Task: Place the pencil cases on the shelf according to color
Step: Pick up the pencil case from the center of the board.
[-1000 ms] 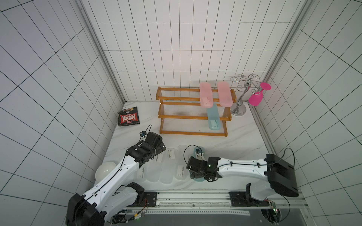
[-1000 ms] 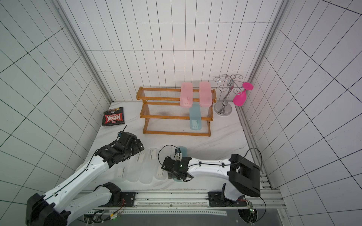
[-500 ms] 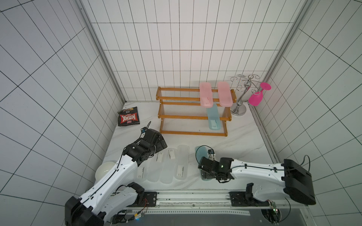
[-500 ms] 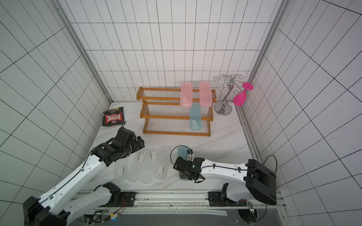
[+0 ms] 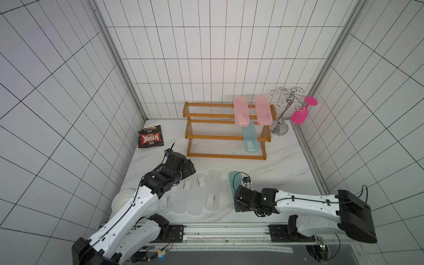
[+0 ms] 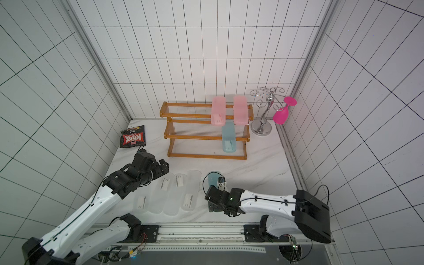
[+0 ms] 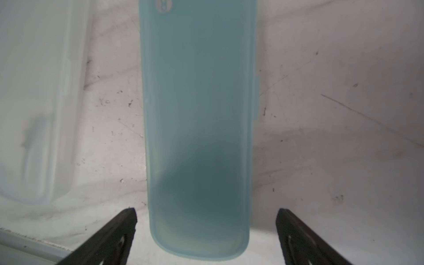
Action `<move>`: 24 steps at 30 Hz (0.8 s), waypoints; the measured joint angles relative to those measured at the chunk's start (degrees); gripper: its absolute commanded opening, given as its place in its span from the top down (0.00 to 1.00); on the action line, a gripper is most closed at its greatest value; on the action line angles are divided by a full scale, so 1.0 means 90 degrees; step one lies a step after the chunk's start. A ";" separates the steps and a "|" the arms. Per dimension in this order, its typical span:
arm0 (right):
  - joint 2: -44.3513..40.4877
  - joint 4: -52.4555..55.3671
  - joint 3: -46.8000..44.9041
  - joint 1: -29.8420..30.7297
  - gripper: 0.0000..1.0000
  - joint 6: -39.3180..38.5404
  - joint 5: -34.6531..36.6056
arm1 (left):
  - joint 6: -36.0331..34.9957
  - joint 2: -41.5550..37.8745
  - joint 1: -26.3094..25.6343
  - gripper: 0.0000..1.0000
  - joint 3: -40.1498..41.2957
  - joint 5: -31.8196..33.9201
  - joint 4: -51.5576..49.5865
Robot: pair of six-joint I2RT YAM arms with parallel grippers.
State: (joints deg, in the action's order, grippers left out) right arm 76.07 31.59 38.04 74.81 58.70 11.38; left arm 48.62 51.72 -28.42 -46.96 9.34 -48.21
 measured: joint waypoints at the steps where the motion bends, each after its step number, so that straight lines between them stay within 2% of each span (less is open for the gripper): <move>1: 0.0260 0.0027 0.0112 0.0015 0.01 0.0005 0.0002 | 0.0000 -0.0066 0.0002 0.02 0.0046 0.0012 0.0012; 5: 0.0879 0.0092 0.0406 0.0039 0.01 0.0034 -0.0002 | 0.0000 -0.0236 0.0002 0.02 0.0114 0.0051 0.0068; 9: 0.1001 0.0165 0.0500 0.0092 0.02 0.0136 0.0029 | -0.0005 -0.0316 0.0002 0.02 0.0117 0.0129 0.0095; 12: 0.1027 0.0177 0.0503 0.0199 0.09 0.0316 0.0117 | -0.0007 -0.0333 0.0002 0.02 0.0124 0.0170 0.0104; 19: 0.1076 0.0291 0.0546 0.0534 0.34 0.0719 0.0425 | -0.0029 -0.0330 0.0002 0.02 0.0126 0.0187 0.0146; 24: 0.1025 0.0908 0.0794 0.0704 0.41 0.0860 0.0748 | -0.0078 -0.0345 0.0002 0.02 0.0124 0.0364 0.0202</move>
State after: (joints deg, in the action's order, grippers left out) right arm 85.30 39.77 45.19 81.14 66.43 18.11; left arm 47.92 48.62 -28.40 -45.84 12.62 -46.39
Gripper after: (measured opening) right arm 0.771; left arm 0.984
